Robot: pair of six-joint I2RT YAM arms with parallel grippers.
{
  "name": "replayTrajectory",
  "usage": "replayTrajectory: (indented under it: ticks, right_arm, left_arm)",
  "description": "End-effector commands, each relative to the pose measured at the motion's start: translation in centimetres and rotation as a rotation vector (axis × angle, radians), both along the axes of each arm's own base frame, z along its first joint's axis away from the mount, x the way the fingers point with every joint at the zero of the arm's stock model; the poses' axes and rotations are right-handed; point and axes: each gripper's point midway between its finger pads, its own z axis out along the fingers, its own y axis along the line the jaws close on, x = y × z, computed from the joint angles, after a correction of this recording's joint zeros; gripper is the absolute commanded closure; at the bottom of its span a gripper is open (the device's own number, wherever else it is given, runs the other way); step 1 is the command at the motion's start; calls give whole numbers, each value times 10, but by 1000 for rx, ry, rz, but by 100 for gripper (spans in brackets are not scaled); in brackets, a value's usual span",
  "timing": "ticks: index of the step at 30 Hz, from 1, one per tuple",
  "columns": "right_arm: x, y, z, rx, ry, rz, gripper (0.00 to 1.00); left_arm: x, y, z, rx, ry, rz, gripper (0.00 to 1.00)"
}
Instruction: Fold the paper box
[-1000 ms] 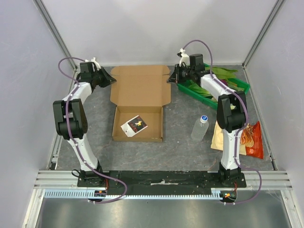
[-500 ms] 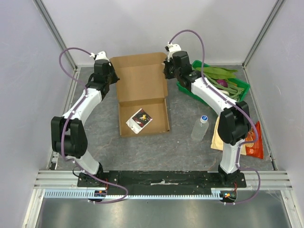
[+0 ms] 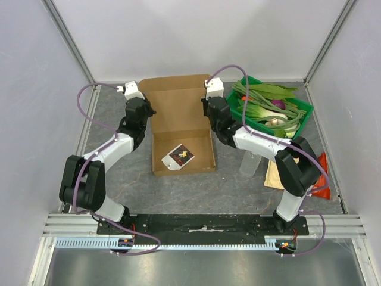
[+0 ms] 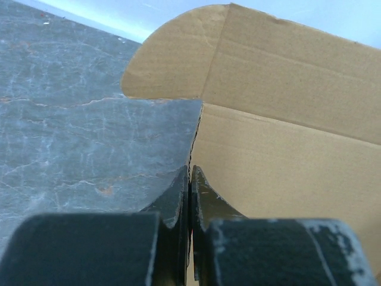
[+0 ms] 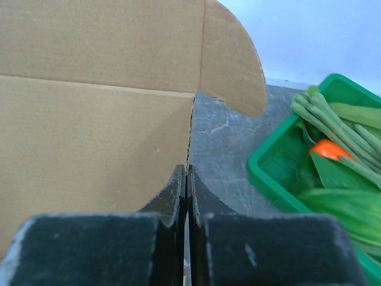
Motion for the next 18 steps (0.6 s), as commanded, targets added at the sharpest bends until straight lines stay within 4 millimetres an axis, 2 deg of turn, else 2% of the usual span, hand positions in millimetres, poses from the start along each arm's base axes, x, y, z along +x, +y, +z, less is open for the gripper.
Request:
replayTrajectory:
  ticks: [1,2,5,6,7,8,10,11,13,14,18]
  right_arm:
    - [-20,-8,67,163,-258,-69,100]
    - [-27,-12,61,175,-277,-86,100]
    - [-52,-22,68,201,-367,-99,100]
    - [-56,-23,66,206,-377,-100,100]
    - [-62,-23,63,216,-387,-94,100]
    - [-66,-24,65,226,-395,-99,100]
    - [-76,-22,67,236,-416,-82,100]
    - [-79,-21,66,234,-421,-78,100]
    - [-89,-18,65,225,-438,-72,100]
    - [-92,-17,64,226,-445,-68,100]
    - [-108,-18,54,228,-451,-58,100]
  left_arm:
    - [-12,-7,56,-51,-237,14,98]
    - [-17,-8,56,-55,-245,19,98]
    - [-37,-9,61,-93,-283,39,98]
    - [-45,-8,51,-92,-277,38,98]
    - [-51,-12,56,-100,-300,26,98]
    - [-57,-11,47,-88,-288,25,98]
    - [-67,-12,51,-98,-309,24,98]
    - [-73,-13,40,-89,-296,16,98]
    - [-82,-15,50,-110,-346,1,98]
    - [-86,-16,44,-98,-342,-10,98]
    - [-97,-29,48,-68,-378,-81,98]
